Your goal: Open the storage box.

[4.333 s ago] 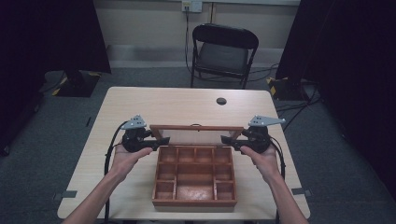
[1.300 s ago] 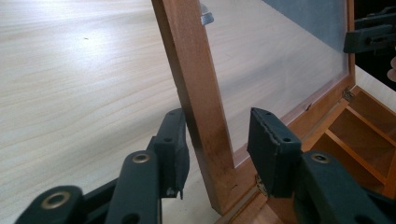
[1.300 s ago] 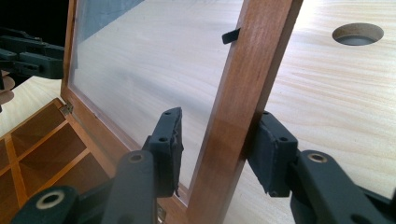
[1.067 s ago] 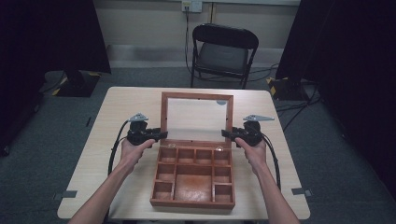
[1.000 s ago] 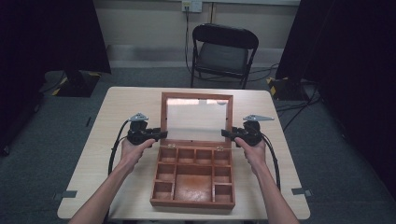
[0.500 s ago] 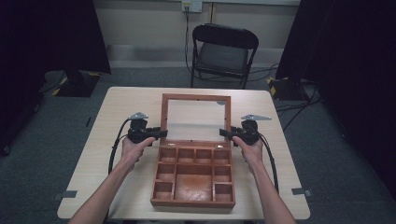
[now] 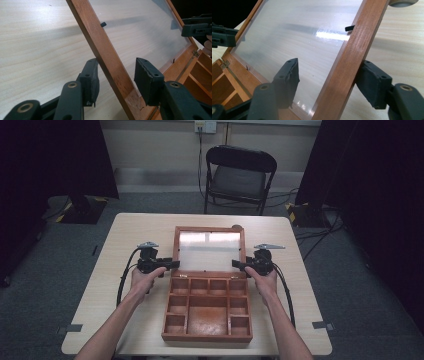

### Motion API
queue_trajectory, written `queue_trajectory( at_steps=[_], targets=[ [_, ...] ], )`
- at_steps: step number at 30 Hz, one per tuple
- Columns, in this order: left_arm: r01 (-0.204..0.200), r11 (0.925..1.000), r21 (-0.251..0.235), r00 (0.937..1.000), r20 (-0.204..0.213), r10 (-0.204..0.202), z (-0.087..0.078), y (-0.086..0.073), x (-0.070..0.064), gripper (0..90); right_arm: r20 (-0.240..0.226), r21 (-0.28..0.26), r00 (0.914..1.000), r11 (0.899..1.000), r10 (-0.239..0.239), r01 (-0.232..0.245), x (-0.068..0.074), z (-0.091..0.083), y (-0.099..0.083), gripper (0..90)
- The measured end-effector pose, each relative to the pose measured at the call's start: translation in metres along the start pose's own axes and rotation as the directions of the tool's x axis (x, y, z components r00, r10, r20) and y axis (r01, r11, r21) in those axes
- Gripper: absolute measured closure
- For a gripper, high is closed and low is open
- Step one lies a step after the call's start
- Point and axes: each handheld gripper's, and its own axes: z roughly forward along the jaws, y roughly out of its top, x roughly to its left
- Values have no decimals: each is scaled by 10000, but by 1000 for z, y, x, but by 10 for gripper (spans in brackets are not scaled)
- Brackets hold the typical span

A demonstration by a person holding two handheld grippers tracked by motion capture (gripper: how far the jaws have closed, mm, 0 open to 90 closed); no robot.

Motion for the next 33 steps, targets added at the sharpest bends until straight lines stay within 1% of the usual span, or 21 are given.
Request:
queue_trajectory(
  at_steps=[2, 3, 4, 5, 6, 8, 9, 11, 12, 14, 19, 21, 23, 26, 27, 28, 29, 30, 31, 32, 33],
  targets=[
    [145, 9999, -38, 9999, 42, -145, 1, -1, 0, 527, -13, 57, 10000, 10000, 10, -10, 0, 1, -1, 336],
    [75, 10000, 46, 9999, -123, -75, 2, -2, 0, 512, 34, 114, 10000, 9999, -26, 26, 0, 2, -1, 323],
    [-240, 9996, 125, 9991, -357, 245, 2, -2, -1, 504, 141, 188, 9999, 9998, -35, 32, 1, 2, -1, 302],
    [-376, 9991, 189, 9984, -417, 384, 3, -2, -3, 512, 339, 296, 9994, 9996, -16, 6, 1, 3, -1, 280],
    [-222, 9996, 189, 9993, -283, 227, 4, -3, -3, 498, 318, 559, 9994, 9984, 95, -113, -1, 5, -2, 266],
    [30, 9999, 132, 9998, -190, -28, 5, -5, -1, 487, -18, 617, 9978, 9959, 660, -657, -8, 8, -8, 265],
    [63, 9999, 150, 9998, -202, -60, 6, -6, -1, 490, -116, 635, 9964, 9946, 835, -826, -10, 9, -9, 263],
    [-9, 9996, 299, 9996, -274, 17, 9, -8, -1, 477, -184, 816, 9929, 9899, 1174, -1156, -12, 11, -10, 262],
    [-47, 9995, 325, 9996, -270, 56, 9, -8, -1, 466, -179, 852, 9922, 9890, 1232, -1213, -12, 11, -10, 262],
    [-40, 9995, 313, 9995, -311, 50, 10, -8, -2, 449, -140, 818, 9934, 9903, 1140, -1125, -11, 10, -10, 262],
    [-27, 9995, 320, 9995, -313, 37, 9, -8, -1, 442, -79, 772, 9952, 9923, 977, -968, -10, 10, -9, 261],
    [165, 9993, 324, 9994, -303, -155, 9, -8, 1, 412, -79, 744, 9953, 9927, 962, -953, -10, 10, -9, 262],
    [299, 9991, 310, 9993, -225, -293, 10, -9, 2, 403, -54, 769, 9954, 9925, 958, -951, -10, 10, -9, 261],
    [218, 9993, 314, 9997, -135, -214, 12, -9, 1, 431, -141, 885, 9932, 9895, 1158, -1141, -11, 11, -9, 260],
    [222, 9993, 287, 9997, -145, -218, 12, -9, 0, 427, -162, 951, 9921, 9879, 1248, -1227, -13, 11, -10, 235],
    [146, 9994, 316, 9997, -189, -140, 11, -8, 1, 427, 194, 918, 9947, 9905, 1009, -1022, -13, 11, -10, 197],
    [197, 9993, 317, 9996, -191, -191, 12, -8, 0, 428, 366, 904, 9948, 9911, 946, -975, -12, 10, -10, 204],
    [119, 9992, 371, 9997, -240, -111, 11, -8, 0, 426, 371, 873, 9953, 9919, 897, -927, -13, 10, -9, 221],
    [148, 9993, 336, 9997, -201, -142, 11, -8, 0, 425, 330, 830, 9950, 9919, 941, -965, -13, 8, -9, 217],
    [92, 9993, 360, 9998, -192, -85, 11, -8, 0, 425, 349, 814, 9953, 9923, 908, -934, -13, 7, -8, 217],
    [89, 9993, 375, 9998, -177, -83, 11, -8, 0, 424, 460, 832, 9952, 9925, 863, -899, -13, 6, -8, 218]
  ],
)
